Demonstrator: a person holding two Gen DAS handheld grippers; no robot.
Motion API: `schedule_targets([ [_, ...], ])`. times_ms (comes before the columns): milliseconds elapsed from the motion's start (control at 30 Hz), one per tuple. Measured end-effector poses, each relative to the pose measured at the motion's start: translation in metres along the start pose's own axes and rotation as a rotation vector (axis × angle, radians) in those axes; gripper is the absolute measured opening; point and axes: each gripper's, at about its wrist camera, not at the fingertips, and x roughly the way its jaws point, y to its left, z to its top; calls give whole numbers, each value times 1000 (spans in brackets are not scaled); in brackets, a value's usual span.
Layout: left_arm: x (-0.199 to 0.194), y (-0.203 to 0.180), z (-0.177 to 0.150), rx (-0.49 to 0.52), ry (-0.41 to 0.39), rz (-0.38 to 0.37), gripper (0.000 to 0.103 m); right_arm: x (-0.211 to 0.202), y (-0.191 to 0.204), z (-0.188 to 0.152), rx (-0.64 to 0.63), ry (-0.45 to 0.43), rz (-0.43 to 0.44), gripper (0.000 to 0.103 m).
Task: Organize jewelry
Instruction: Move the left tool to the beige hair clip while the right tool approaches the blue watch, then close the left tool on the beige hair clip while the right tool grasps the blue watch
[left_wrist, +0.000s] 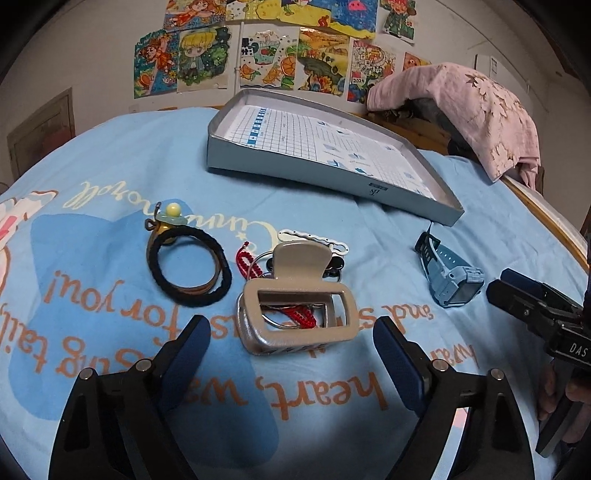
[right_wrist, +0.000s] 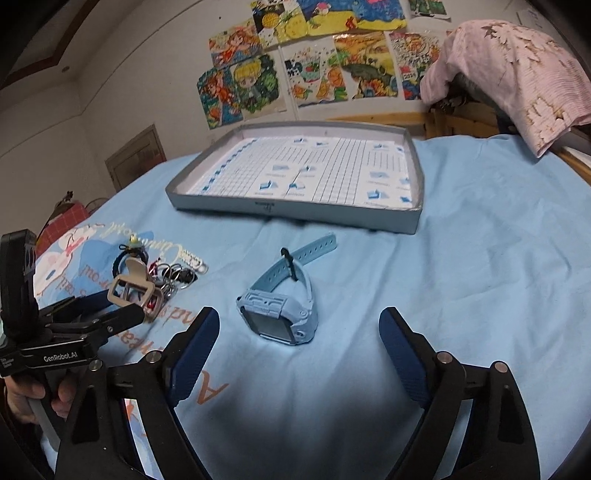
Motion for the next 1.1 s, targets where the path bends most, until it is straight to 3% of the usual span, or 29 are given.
schedule_targets([
  [200, 7, -1, 0, 7, 12, 3, 71, 20, 9, 3, -27, 57, 16, 76],
  [367, 6, 2, -1, -6, 8, -13, 67, 34, 18, 5, -52, 88, 29, 73],
  [633, 15, 0, -1, -4, 41, -6, 65, 50, 25, 5, -65, 131, -7, 66],
  [833, 15, -3, -1, 8, 44, -3, 64, 47, 24, 3, -67, 125, -26, 51],
  [1100, 2, -5, -3, 19, -7, -31, 64, 40, 21, 2, -63, 88, 7, 51],
])
